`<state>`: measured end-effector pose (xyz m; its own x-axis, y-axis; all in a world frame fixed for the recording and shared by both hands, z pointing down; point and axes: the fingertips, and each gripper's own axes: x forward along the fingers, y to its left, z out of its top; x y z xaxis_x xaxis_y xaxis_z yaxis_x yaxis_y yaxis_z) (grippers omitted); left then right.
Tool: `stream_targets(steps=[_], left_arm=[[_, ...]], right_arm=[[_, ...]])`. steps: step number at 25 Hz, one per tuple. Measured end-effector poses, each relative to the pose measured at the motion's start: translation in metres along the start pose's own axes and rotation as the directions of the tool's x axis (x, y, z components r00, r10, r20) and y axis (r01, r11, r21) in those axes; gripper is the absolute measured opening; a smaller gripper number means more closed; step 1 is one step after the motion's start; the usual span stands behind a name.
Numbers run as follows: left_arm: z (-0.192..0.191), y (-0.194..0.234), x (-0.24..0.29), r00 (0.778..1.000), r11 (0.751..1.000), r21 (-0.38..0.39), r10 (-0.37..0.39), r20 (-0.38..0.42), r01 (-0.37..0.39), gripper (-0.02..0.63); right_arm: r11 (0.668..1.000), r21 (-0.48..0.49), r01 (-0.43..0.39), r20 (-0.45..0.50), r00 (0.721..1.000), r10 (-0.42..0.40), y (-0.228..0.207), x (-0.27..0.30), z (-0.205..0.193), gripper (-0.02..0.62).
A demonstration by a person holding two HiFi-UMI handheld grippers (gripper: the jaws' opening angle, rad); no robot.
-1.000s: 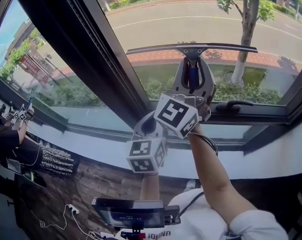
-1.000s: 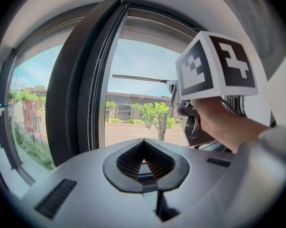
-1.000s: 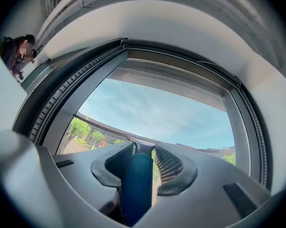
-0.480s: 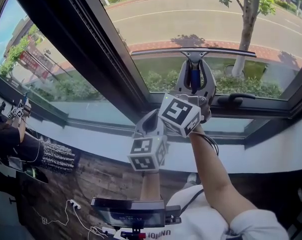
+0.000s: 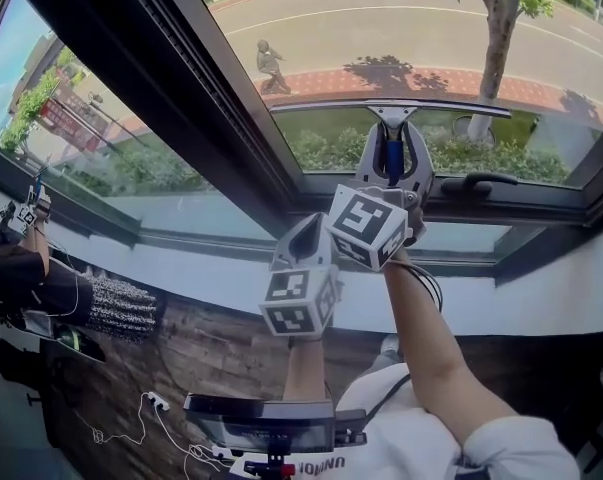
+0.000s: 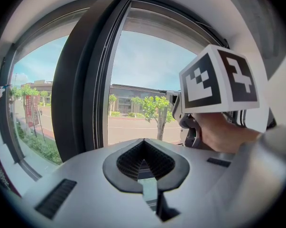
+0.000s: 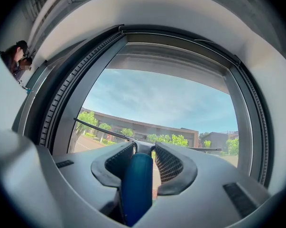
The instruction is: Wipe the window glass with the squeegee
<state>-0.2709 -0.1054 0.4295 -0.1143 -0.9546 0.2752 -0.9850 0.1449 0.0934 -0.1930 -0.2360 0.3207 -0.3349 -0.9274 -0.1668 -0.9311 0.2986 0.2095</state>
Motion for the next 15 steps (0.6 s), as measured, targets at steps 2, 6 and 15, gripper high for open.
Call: stream_targets(steps=[2, 6, 15], left_arm=[[-0.005, -0.001, 0.002, 1.0, 1.0, -0.003, -0.004, -0.009, 0.004, 0.0], [-0.009, -0.002, 0.003, 1.0, 1.0, -0.01, -0.005, -0.015, 0.005, 0.0], [-0.023, -0.003, 0.003, 0.999, 0.999, -0.032, -0.013, -0.032, 0.012, 0.0]], right_arm=[[1.0, 0.001, -0.005, -0.012, 1.0, 0.005, 0.001, 0.0, -0.007, 0.149], [1.0, 0.001, -0.016, -0.036, 0.999, 0.016, 0.003, -0.002, -0.018, 0.149], [0.999, 0.018, -0.037, -0.094, 0.995, 0.038, 0.008, -0.008, -0.043, 0.149]])
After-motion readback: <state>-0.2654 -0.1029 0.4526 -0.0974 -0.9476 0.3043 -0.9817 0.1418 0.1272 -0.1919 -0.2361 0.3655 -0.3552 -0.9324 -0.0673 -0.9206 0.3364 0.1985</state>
